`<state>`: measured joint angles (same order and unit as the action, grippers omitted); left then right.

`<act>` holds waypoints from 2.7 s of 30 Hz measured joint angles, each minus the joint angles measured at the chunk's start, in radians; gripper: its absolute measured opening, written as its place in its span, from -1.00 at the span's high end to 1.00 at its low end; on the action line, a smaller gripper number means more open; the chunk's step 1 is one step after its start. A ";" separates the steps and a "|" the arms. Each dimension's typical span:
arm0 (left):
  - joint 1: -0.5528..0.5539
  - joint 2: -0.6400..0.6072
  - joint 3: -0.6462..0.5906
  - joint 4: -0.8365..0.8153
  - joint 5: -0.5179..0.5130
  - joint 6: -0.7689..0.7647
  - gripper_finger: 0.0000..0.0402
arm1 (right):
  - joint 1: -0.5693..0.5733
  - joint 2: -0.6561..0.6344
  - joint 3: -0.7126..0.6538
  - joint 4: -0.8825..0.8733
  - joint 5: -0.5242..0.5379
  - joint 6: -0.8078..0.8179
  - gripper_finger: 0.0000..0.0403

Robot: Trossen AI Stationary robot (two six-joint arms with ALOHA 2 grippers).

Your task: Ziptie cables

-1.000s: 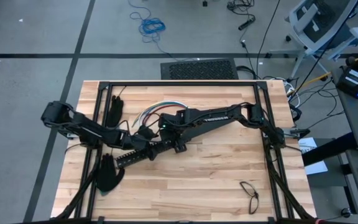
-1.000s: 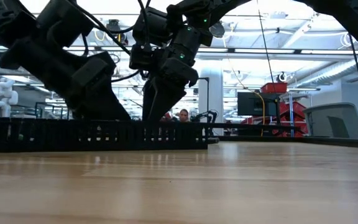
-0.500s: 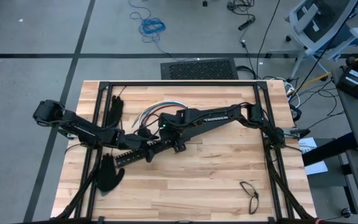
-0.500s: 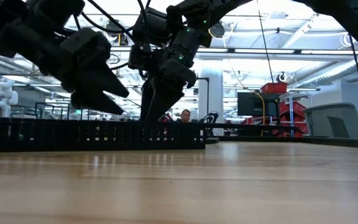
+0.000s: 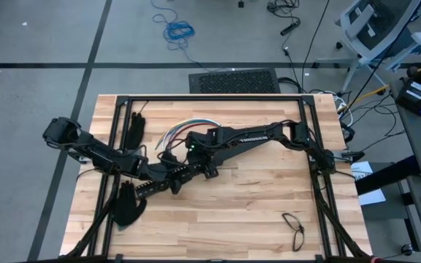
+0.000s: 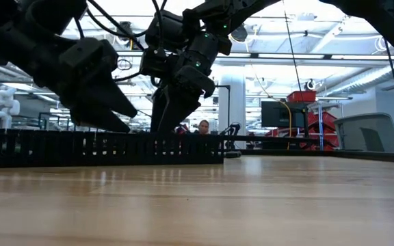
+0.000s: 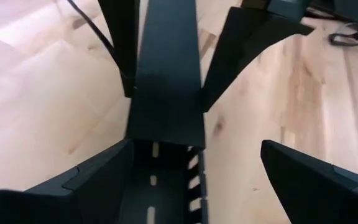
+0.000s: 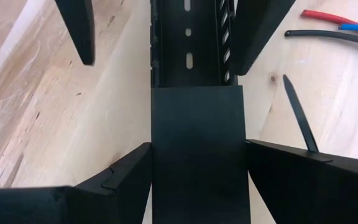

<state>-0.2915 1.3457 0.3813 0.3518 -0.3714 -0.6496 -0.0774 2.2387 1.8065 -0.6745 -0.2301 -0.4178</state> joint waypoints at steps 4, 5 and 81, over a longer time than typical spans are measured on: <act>-0.019 0.041 0.002 0.013 -0.063 0.002 -0.77 | 0.000 0.000 0.000 0.004 -0.001 0.001 -0.18; -0.019 0.051 0.002 0.013 -0.071 0.004 -0.77 | 0.000 0.000 0.000 0.004 -0.002 0.002 -0.18; -0.065 -0.156 -0.001 -0.213 -0.127 0.073 -0.50 | 0.003 0.021 0.003 0.060 0.032 -0.005 -0.18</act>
<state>-0.3560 1.1900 0.3805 0.1383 -0.4984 -0.5769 -0.0746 2.2593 1.8090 -0.6147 -0.1976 -0.4225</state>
